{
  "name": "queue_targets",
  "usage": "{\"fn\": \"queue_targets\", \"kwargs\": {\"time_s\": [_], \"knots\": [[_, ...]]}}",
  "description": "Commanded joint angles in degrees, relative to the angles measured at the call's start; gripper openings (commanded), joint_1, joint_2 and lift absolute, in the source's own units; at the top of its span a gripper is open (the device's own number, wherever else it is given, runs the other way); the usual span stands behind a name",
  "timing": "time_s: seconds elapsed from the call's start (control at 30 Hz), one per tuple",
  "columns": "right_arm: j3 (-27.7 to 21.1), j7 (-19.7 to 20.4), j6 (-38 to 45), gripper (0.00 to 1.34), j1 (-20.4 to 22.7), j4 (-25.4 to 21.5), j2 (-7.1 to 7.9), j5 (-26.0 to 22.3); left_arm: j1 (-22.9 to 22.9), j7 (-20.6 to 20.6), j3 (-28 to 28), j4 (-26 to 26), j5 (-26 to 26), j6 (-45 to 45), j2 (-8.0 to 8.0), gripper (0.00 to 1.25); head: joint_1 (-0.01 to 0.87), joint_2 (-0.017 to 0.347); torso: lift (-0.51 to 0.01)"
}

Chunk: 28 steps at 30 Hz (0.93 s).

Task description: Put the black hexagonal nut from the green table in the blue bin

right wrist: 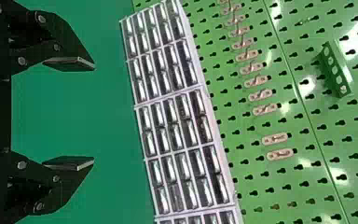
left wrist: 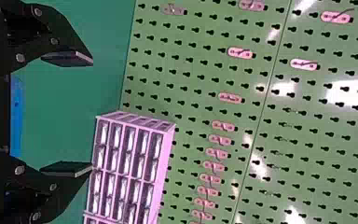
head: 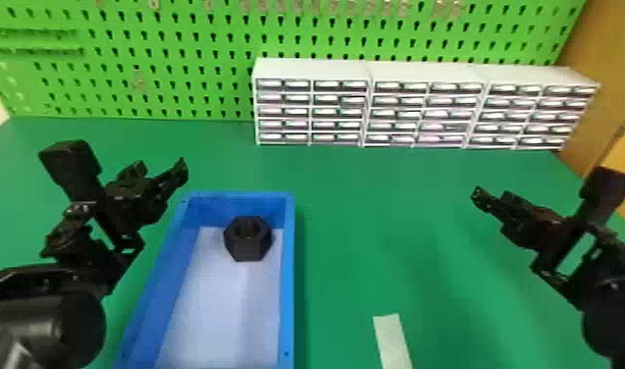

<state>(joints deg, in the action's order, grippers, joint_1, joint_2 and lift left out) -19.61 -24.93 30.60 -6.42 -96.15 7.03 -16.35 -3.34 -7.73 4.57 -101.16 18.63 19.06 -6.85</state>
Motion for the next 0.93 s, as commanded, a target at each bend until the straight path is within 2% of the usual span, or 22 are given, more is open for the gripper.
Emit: {"fn": "queue_targets", "kwargs": {"time_s": [0.0, 0.9], "knots": [[-0.1, 0.0, -0.1, 0.8, 0.0, 0.0, -0.08, 0.0, 0.0, 0.0, 0.0, 0.0, 0.0, -0.1, 0.0, 0.79, 0.691, 0.009, -0.097], [-0.3, 0.1, -0.8, 0.8, 0.1, -0.1, -0.79, 0.2, 0.1, 0.0, 0.0, 0.0, 0.1, 0.0, 0.09, 0.79, 0.691, 0.009, -0.097]]}}
